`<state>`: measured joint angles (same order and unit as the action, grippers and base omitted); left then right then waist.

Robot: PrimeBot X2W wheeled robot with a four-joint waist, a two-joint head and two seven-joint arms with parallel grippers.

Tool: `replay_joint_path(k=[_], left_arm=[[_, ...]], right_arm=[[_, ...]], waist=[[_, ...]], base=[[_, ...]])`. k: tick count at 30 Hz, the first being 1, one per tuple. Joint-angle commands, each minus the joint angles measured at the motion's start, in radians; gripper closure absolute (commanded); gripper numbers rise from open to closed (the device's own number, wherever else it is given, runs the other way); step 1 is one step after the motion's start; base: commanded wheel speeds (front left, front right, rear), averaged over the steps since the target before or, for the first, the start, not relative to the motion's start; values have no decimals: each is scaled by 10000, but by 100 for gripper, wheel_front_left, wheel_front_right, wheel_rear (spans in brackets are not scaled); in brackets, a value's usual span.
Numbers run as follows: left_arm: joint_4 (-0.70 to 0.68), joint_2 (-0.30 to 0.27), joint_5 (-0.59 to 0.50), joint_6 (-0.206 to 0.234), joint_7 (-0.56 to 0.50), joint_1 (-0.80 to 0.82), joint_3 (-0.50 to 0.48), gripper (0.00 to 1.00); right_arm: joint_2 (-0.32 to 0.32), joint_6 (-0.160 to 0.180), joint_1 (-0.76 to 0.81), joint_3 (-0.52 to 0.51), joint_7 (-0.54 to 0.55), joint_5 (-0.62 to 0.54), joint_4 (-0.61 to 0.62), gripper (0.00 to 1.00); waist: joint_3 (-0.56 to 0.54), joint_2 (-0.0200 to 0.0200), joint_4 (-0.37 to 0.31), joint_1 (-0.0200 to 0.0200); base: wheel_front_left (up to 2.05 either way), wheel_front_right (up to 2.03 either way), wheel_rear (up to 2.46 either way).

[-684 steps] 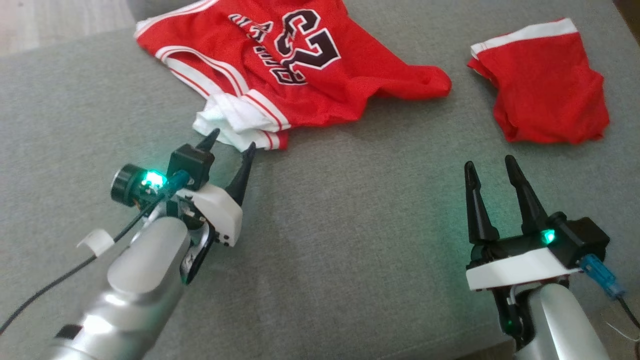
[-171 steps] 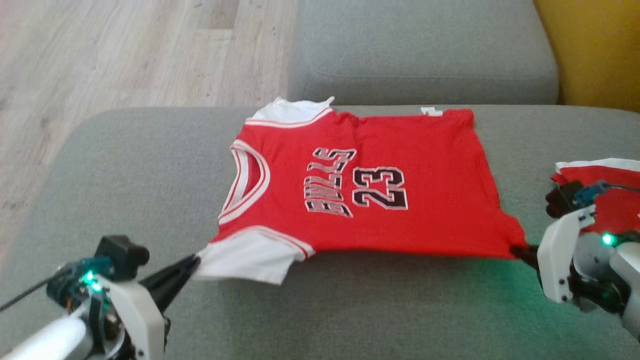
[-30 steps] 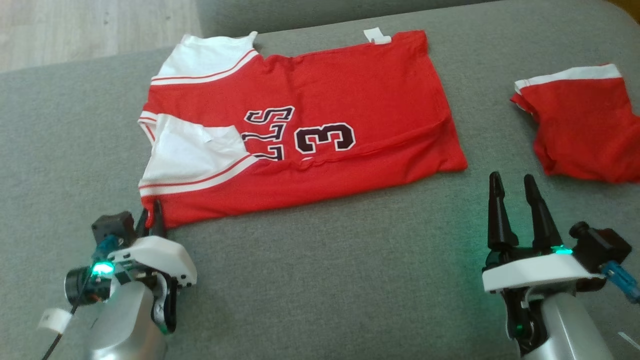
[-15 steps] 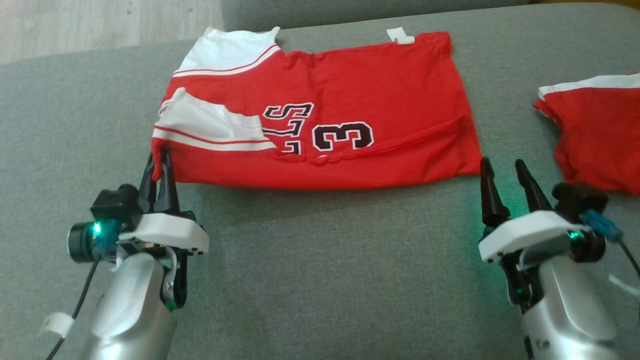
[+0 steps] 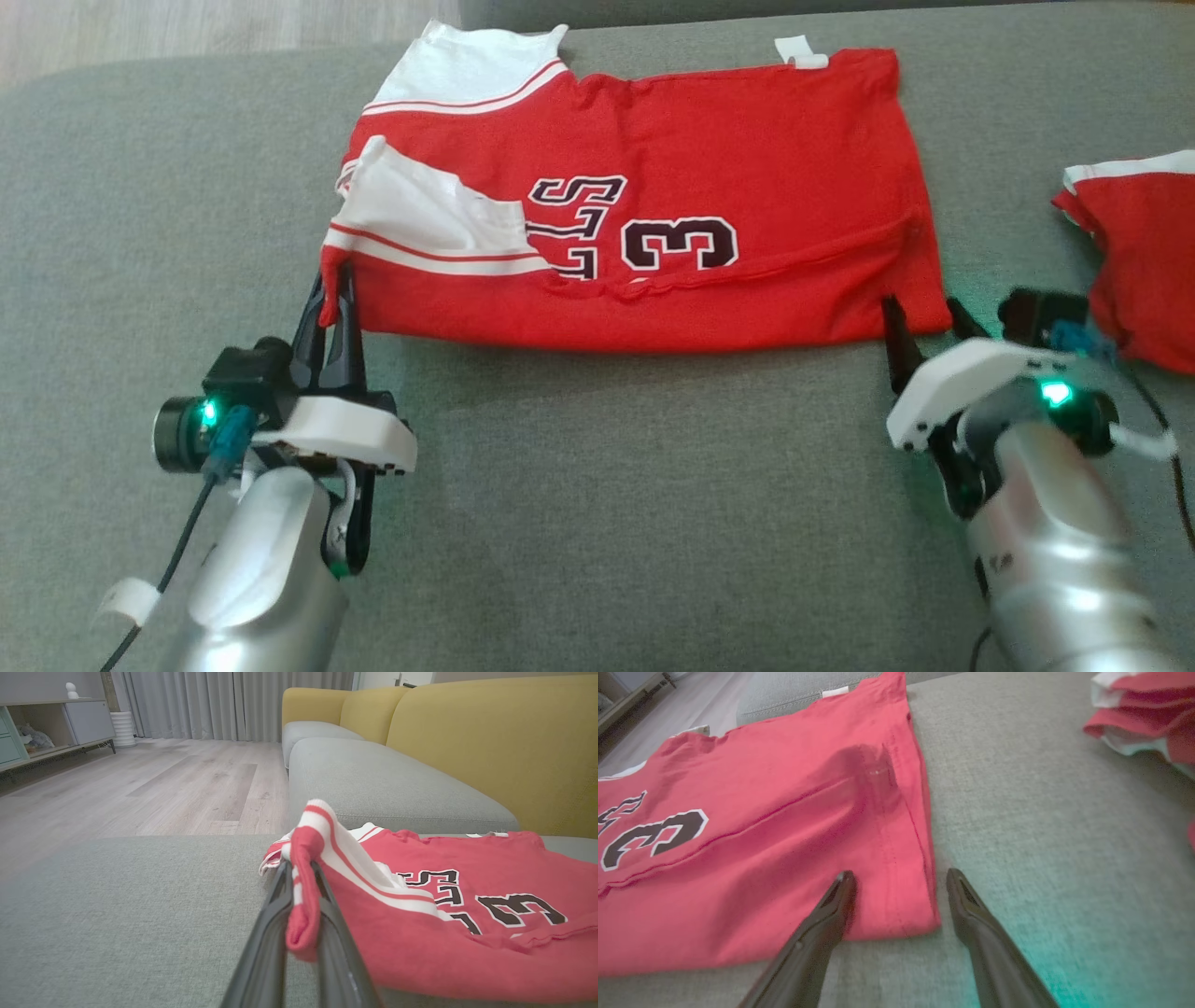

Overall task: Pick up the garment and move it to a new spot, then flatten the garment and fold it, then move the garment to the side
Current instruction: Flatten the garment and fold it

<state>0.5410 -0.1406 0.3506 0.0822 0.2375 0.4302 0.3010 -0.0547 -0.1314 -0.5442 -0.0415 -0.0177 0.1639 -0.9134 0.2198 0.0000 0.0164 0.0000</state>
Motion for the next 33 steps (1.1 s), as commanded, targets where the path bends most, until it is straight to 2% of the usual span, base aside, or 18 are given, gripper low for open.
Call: replay_joint_path(k=[1, 3, 4, 5, 13, 21, 27, 33], left_arm=[[-362, -161, -88, -4, 0, 200, -243, 100], [-353, -166, -84, -8, -24, 186, -202, 100], [-328, -177, -79, -11, -47, 176, -186, 100], [-288, -190, -80, -15, -77, 167, -162, 100], [155, -369, -71, 89, -282, -69, -87, 100], [539, -628, 28, -2, -745, -801, 89, 100], [311, -821, 116, 66, -925, -1445, 106, 100], [-514, -1057, 244, 181, -1562, -2369, 198, 100]], right_arm=[[45, 7, -279, 267, 131, -162, -70, 0], [45, 7, -496, 419, 281, -394, -516, 0], [45, 7, -592, 509, 341, -559, -706, 86], [45, 7, -674, 572, 327, -795, -835, 100], [45, 7, -748, -170, -418, -1966, -961, 100], [45, 7, 86, -427, -791, -1552, -403, 100], [45, 7, 927, -196, -373, -1166, 364, 100], [45, 7, 2253, -88, 700, -862, 2139, 100]], waist=[[35, 0, 41, 0], [61, 0, 83, 0], [62, 0, 99, 0], [43, 0, 121, 0], [-531, 0, 183, 0], [-1488, 0, 32, 0], [-2021, 0, -116, 0], [-2493, 0, -234, 0]], base=[[0, 0, 0], [0, 0, 0], [0, 0, 0], [0, 0, 0], [0, 0, 0], [0, 0, 0], [0, 0, 0], [0, 0, 0]])
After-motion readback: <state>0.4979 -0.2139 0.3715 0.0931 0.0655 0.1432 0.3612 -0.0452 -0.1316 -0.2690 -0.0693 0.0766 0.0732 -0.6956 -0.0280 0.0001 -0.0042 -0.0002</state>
